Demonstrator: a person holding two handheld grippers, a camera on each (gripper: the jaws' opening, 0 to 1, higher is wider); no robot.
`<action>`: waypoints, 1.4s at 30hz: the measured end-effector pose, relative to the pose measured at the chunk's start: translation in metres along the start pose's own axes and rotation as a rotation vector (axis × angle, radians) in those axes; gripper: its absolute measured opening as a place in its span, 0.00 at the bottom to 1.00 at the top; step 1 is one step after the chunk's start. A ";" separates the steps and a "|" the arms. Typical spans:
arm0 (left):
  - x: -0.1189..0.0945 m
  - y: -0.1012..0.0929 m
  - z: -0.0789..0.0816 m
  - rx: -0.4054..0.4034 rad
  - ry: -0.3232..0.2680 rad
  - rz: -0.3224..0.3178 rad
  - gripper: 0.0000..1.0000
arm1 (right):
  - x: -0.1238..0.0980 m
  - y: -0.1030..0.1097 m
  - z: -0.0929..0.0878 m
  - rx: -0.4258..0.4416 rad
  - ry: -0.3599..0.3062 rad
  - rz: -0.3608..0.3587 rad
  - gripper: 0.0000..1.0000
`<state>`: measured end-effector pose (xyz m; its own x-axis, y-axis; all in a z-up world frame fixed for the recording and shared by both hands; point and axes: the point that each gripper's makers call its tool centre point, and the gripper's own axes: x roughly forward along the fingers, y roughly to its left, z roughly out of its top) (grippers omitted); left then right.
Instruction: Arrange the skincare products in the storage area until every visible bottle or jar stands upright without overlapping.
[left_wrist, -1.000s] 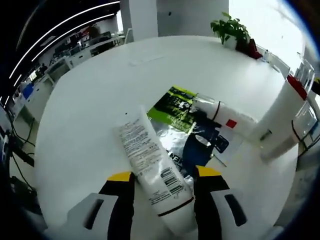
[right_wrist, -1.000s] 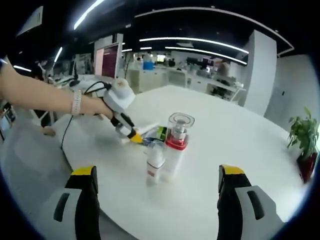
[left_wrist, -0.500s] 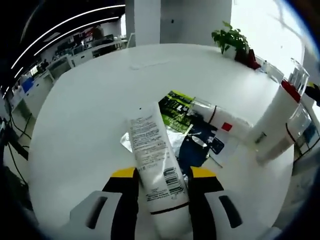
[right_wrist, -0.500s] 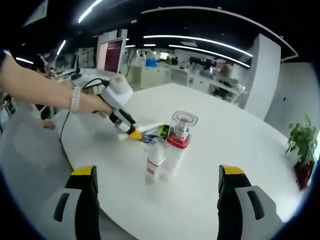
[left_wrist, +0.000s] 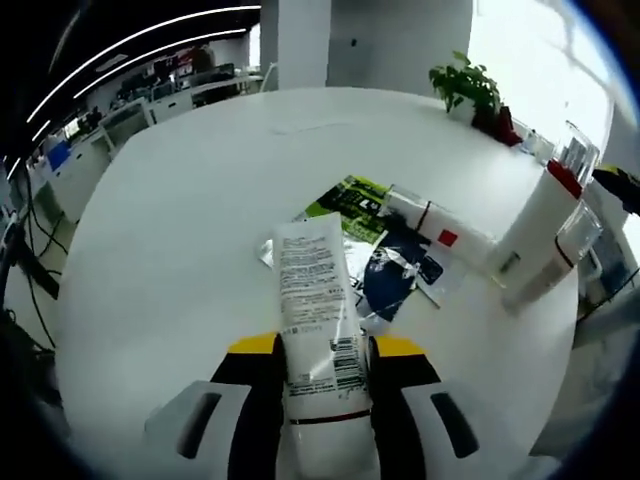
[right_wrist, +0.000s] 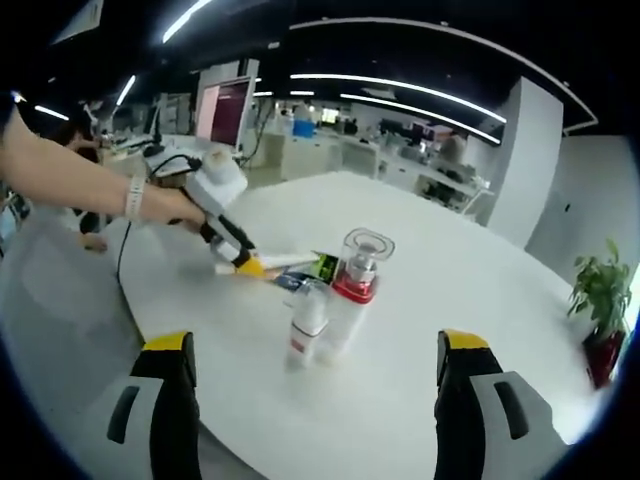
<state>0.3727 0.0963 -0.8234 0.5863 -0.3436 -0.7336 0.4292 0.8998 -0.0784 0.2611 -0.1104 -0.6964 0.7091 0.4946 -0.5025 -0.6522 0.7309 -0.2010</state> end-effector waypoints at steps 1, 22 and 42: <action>-0.002 -0.001 -0.001 -0.010 -0.001 -0.006 0.28 | 0.000 0.000 -0.001 -0.002 0.003 0.000 0.99; -0.062 -0.044 0.011 -0.326 -0.130 -0.252 0.27 | -0.002 0.008 0.005 -0.008 -0.019 0.015 0.99; -0.075 -0.043 -0.013 -0.262 -0.073 -0.234 0.27 | -0.003 0.027 0.010 0.018 -0.042 0.126 0.91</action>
<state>0.3009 0.0871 -0.7738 0.5444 -0.5582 -0.6261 0.3726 0.8297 -0.4158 0.2440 -0.0873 -0.6924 0.6330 0.6020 -0.4867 -0.7319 0.6702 -0.1230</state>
